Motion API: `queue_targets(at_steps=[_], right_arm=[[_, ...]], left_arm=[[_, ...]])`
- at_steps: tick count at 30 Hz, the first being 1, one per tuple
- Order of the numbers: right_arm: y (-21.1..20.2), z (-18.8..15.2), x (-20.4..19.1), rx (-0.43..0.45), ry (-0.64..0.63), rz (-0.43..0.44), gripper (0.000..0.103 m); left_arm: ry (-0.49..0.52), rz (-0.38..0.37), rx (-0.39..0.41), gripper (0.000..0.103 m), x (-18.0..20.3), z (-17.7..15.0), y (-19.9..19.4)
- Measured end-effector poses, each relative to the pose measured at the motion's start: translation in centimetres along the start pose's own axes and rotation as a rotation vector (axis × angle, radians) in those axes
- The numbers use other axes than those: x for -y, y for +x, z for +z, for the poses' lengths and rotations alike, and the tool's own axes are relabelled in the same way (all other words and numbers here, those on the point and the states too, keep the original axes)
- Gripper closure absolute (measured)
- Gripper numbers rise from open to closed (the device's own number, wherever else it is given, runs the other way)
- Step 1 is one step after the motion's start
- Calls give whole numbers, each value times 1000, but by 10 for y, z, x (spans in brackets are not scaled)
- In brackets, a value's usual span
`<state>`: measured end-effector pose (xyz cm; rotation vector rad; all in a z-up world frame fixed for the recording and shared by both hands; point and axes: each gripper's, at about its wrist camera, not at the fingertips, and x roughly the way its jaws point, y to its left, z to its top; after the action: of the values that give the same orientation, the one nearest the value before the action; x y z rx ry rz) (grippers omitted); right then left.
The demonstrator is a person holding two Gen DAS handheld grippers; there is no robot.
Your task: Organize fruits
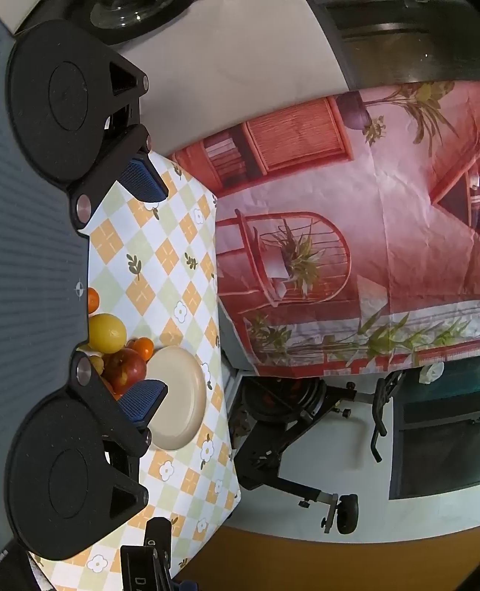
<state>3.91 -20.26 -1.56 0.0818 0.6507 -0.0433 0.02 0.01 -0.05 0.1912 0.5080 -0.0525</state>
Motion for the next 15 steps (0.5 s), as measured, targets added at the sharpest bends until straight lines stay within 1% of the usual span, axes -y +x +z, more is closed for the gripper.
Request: queue_targets(at_steps=[4, 5, 7, 15], right_arm=[[2, 0, 0, -1, 2, 2, 0], [2, 1, 0, 0, 2, 1, 0], [3, 1, 0, 3, 1, 0, 0], [-1, 1, -2, 13, 6, 1, 0]], left_arm=[[-4, -8, -9, 0, -3, 2, 1], [7, -3, 9, 0, -1, 1, -4], [13, -11, -6, 0, -3, 3, 2], [-1, -29, -4, 0, 0, 0, 3]])
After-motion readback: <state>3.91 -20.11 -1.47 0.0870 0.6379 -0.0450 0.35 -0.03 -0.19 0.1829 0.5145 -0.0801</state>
